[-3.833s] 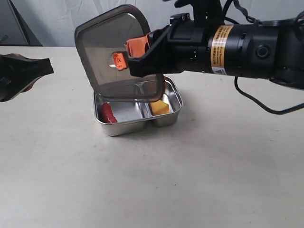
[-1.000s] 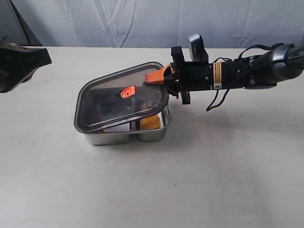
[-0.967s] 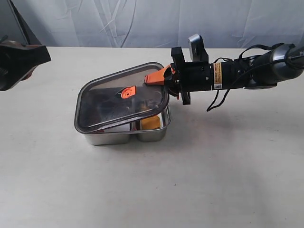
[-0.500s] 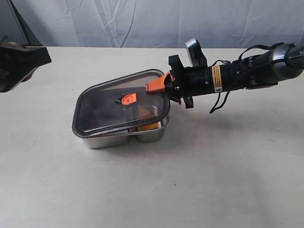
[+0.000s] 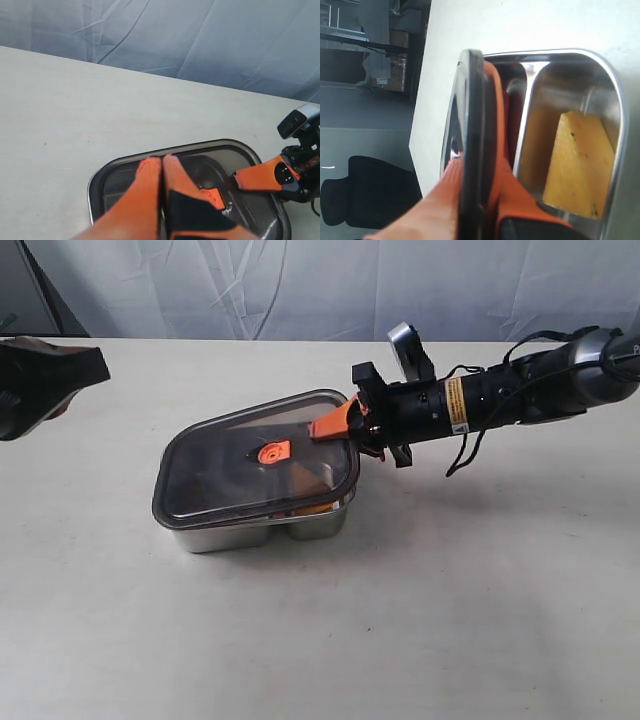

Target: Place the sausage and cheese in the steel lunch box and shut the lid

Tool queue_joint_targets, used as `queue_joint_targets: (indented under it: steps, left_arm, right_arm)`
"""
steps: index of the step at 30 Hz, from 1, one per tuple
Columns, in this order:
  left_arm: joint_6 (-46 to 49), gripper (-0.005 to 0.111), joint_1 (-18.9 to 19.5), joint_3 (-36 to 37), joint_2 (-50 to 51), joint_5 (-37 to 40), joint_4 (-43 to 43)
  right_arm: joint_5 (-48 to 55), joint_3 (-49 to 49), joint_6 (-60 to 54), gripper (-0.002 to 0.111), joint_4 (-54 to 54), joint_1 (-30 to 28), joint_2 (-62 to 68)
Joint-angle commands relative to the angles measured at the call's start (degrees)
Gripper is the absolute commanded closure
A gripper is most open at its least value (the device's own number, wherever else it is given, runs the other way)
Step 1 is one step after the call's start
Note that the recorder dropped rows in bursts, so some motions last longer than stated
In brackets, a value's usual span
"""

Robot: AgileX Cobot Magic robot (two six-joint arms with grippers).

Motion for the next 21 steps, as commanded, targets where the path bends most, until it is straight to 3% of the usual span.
queue_joint_targets:
  steps: [1,6,11,14,21]
  left_arm:
    - [-0.12,0.107,-0.04,-0.17,0.22,1.0,2.9]
    - [-0.12,0.107,-0.04,-0.17,0.22,0.49,3.21]
    - [-0.12,0.107,-0.04,-0.17,0.22,0.35,3.21]
    - [-0.12,0.107,-0.04,-0.17,0.22,0.35,3.21]
    - [-0.12,0.107,-0.04,-0.17,0.22,0.6,3.21]
  right_arm:
    - [3.91,-1.58,1.45,0.109,-8.98,0.32,0.05]
    - [4.05,-1.92,1.45,0.105,-9.84,0.32,0.05]
    - [4.4,-1.92,1.45,0.075,-9.84,0.32,0.05]
    - [4.54,-1.92,1.45,0.066,-9.84,0.32,0.05]
    - [3.83,-1.92,1.45,0.065,-9.61,0.32,0.05]
